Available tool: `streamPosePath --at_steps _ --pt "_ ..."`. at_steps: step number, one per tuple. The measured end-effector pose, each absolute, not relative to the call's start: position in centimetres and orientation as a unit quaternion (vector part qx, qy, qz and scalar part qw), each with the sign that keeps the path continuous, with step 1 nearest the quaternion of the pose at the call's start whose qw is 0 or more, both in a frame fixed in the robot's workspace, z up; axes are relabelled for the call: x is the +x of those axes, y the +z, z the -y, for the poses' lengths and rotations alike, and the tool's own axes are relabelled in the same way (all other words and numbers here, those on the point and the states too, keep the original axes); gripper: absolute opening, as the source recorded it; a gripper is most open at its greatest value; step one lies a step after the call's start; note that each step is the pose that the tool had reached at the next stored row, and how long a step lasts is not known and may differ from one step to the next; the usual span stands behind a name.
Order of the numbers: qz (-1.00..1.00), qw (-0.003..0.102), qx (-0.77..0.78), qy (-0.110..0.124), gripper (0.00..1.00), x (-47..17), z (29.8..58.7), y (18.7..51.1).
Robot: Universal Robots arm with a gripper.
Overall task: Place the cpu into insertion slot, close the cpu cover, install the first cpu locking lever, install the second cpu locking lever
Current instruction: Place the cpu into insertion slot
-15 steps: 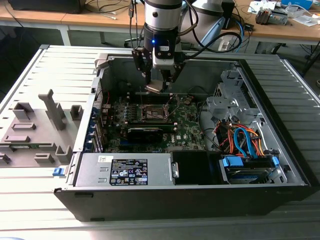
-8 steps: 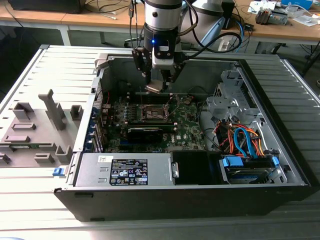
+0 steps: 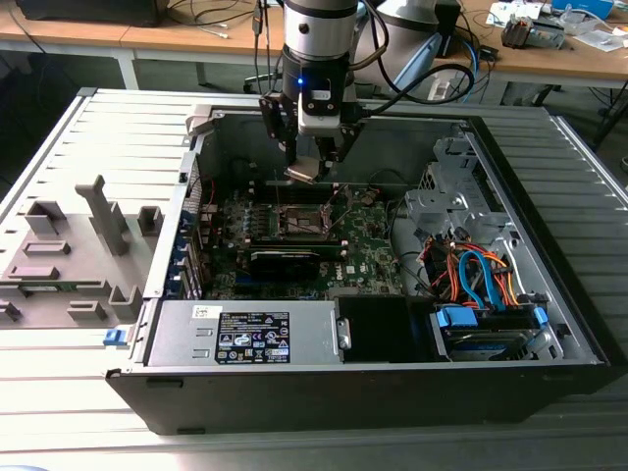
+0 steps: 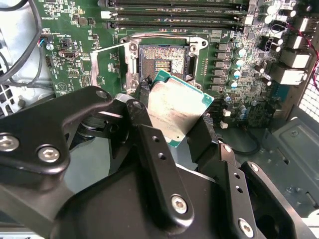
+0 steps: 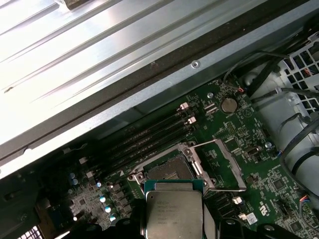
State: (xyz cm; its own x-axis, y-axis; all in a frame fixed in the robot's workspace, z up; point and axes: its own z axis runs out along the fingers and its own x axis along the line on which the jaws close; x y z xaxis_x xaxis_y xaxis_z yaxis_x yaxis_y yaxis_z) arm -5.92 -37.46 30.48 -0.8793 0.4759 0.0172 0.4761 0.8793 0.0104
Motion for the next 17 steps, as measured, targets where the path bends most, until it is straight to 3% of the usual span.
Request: streamPosePath --at_steps 17 --pt "0.966 0.007 -0.256 -0.007 0.55 -5.92 37.46 30.45"
